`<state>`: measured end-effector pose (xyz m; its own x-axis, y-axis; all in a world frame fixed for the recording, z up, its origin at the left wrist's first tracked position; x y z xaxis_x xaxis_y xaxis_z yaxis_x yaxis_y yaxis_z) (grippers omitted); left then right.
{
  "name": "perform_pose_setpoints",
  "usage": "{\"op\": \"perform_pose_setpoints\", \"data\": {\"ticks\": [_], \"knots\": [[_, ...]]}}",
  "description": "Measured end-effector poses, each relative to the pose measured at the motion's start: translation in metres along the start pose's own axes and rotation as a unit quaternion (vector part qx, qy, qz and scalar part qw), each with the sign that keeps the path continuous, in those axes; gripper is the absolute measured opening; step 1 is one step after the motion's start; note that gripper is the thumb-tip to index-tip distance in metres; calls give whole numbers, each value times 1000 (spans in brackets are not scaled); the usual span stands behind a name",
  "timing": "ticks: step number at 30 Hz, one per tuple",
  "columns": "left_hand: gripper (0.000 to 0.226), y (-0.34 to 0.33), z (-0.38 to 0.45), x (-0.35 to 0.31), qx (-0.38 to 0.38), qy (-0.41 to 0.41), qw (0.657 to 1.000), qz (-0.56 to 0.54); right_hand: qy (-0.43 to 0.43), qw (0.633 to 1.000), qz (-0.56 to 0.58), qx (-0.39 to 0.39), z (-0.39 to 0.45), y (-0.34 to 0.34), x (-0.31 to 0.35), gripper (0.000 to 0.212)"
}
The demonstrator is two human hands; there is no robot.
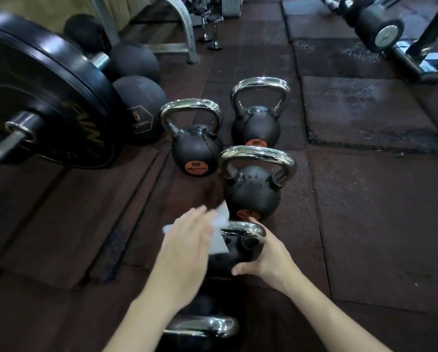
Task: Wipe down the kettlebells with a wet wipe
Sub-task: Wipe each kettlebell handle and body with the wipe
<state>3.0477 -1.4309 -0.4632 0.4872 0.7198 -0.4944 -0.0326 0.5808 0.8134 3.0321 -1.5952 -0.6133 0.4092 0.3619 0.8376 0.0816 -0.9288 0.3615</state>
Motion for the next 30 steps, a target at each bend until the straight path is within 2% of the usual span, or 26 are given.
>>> {"op": "perform_pose_setpoints", "data": {"ticks": [1, 2, 5, 7, 9, 11, 15, 18, 19, 21, 22, 23, 25, 27, 29, 30], "knots": [[68, -11, -14, 24, 65, -7, 998, 7, -8, 1000, -2, 1, 3, -3, -1, 140], [71, -19, -27, 30, 82, -15, 996, 31, -14, 1000, -3, 1, 5, -6, -2, 138], [58, -24, -6, 45, 67, 7, 998, 10, -27, 1000, 2, -8, 10, -9, -5, 131], [44, -20, 0, 47, 52, 29, 998, 37, -55, 998, -6, -13, 11, -9, -8, 110], [39, -23, -10, 54, 40, 33, 997, 58, -87, 996, -11, -8, 11, -10, -15, 82], [38, -23, -5, 52, 33, 38, 997, 66, -97, 995, 0, 5, 8, -12, -18, 68], [31, -22, -1, 37, 8, 3, 992, 126, -87, 996, -14, 6, 6, -9, -15, 65], [27, -30, 6, 11, 11, -51, 982, 179, -96, 995, -34, -4, 7, -9, -18, 79], [26, -37, 7, 1, 17, -65, 980, 188, -97, 993, -64, -7, 7, -9, -19, 69], [26, -51, 9, -21, 34, -85, 976, 199, -83, 989, -121, -5, 5, -10, -7, 27], [27, -60, 9, -30, 45, -94, 973, 205, -79, 986, -149, -13, 4, -8, -3, 13], [28, -66, 9, -35, 56, -99, 972, 206, -73, 983, -170, -13, 6, -9, -1, 9], [29, -68, 12, -40, 64, -107, 972, 200, -58, 980, -190, -7, 9, -11, 3, 15], [27, -59, 12, -37, 63, -122, 973, 184, -86, 983, -160, 13, 9, -10, -3, 23], [22, -46, 11, -13, 64, -108, 975, 181, -111, 992, -52, 34, 7, -11, -11, 64], [22, -37, 10, 6, 57, -74, 979, 179, -123, 992, -10, 40, 7, -11, -16, 86]]}}
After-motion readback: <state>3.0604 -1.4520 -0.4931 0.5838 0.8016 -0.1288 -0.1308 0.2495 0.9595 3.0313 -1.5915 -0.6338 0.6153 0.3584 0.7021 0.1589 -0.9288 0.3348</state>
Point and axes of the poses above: each hand's wrist, its own z-axis towards the middle knuckle, its own y-axis out of the back of the hand, x = y × z, the point moved 10 cm from there along z, towards the middle knuckle, and after that the axes turned 12 degrees about -y, right-handed, at the moved point
